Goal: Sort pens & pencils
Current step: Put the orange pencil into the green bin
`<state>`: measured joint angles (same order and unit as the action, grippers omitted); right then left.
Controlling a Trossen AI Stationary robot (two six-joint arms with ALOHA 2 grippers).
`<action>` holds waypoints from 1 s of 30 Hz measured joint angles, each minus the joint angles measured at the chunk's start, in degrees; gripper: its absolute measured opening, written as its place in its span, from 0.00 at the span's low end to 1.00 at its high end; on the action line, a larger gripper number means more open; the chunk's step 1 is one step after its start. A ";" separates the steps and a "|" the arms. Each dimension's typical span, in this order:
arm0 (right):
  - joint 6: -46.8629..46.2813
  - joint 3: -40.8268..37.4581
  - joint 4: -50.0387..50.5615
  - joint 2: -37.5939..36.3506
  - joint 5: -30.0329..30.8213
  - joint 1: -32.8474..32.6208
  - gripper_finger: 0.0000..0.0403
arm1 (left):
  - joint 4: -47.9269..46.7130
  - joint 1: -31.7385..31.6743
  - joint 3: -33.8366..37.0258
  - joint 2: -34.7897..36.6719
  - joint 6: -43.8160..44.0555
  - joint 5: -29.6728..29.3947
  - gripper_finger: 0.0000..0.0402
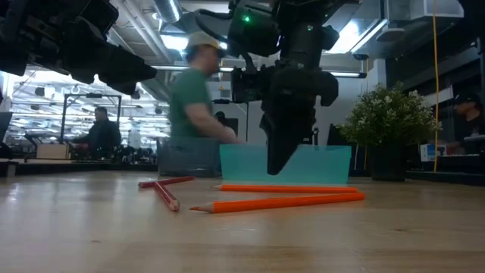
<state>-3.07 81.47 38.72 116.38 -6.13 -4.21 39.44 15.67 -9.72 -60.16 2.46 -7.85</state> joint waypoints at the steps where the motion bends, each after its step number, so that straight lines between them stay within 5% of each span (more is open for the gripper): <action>1: -0.45 0.00 0.00 0.00 0.02 -0.27 0.30 | 0.00 0.01 0.00 0.00 -0.01 0.00 0.33; 7: -1.03 0.00 -0.10 0.00 0.02 -1.49 0.37 | 0.01 -0.01 0.00 0.00 -0.01 0.01 0.33; 30: -6.12 -4.76 -4.83 0.20 2.97 -1.75 0.37 | 0.01 -0.01 0.00 0.00 -0.02 0.01 0.33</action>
<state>-9.19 76.71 33.89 116.57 -3.16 -5.96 39.46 15.66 -9.72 -60.16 2.44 -7.84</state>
